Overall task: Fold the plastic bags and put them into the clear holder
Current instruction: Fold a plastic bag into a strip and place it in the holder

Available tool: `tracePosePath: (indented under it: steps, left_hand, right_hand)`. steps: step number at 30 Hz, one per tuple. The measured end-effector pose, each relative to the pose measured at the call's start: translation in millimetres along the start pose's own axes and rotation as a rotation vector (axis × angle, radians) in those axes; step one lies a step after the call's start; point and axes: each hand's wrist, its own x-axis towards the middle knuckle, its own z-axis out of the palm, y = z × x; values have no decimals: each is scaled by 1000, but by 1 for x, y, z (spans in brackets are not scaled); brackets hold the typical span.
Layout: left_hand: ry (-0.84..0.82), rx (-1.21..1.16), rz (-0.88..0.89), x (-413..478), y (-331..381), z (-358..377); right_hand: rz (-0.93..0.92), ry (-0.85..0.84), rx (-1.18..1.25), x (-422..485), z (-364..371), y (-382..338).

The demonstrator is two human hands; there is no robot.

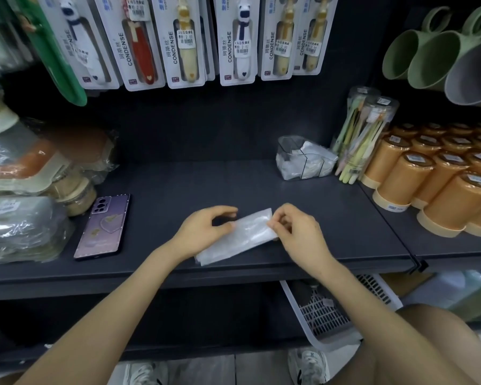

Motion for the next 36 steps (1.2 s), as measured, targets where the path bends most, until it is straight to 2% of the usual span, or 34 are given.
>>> tracePosePath:
  steps: [3,9,14,17,20,25,36]
  left_hand:
    - [-124,-196,-37,5,11,-5]
    - [-86,-390,-104,3,10,-5]
    - [61,-680,-210,-4,9,3]
    - [148,-834,-272,-11,13,12]
    - [207,-951,-344,-15,17,21]
    - [270,-1007,-411,-20,17,30]
    - [102,-1093,-328,-25,19,12]
  right_hand:
    - [-52,-111,67,20,-18,-6]
    - [-63,-245,138,54,-32,-18]
    - [231,-236,551,41,-16,-23]
    - [369,-297,661,21,5,-24]
    - [407,-272,740,15,19,-26]
    - [406,-218,722,13,27,-30]
    - [265,-223,958,11,25,-26]
